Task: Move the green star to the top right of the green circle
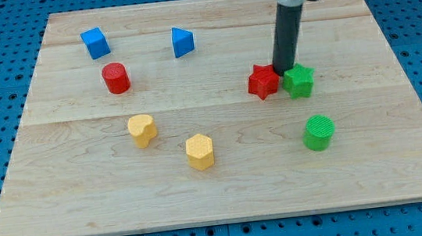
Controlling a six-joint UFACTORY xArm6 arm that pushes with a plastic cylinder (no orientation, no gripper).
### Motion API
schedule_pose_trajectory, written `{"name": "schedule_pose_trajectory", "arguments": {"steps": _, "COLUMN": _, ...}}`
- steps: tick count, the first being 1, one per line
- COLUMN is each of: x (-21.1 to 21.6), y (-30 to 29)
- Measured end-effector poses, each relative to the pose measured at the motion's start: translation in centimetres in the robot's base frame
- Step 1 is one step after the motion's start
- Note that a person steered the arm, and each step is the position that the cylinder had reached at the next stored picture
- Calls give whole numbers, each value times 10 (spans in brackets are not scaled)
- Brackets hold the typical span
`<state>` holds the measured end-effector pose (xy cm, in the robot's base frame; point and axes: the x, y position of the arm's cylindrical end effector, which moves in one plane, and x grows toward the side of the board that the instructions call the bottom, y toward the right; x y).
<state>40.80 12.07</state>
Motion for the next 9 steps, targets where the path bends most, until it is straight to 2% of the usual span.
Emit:
{"name": "schedule_pose_trajectory", "arguments": {"steps": 1, "x": 22, "y": 20}}
{"name": "schedule_pose_trajectory", "arguments": {"steps": 2, "x": -3, "y": 28}}
{"name": "schedule_pose_trajectory", "arguments": {"steps": 3, "x": 24, "y": 35}}
{"name": "schedule_pose_trajectory", "arguments": {"steps": 4, "x": 55, "y": 14}}
{"name": "schedule_pose_trajectory", "arguments": {"steps": 5, "x": 49, "y": -33}}
{"name": "schedule_pose_trajectory", "arguments": {"steps": 6, "x": 21, "y": -48}}
{"name": "schedule_pose_trajectory", "arguments": {"steps": 8, "x": -10, "y": 23}}
{"name": "schedule_pose_trajectory", "arguments": {"steps": 9, "x": -26, "y": -64}}
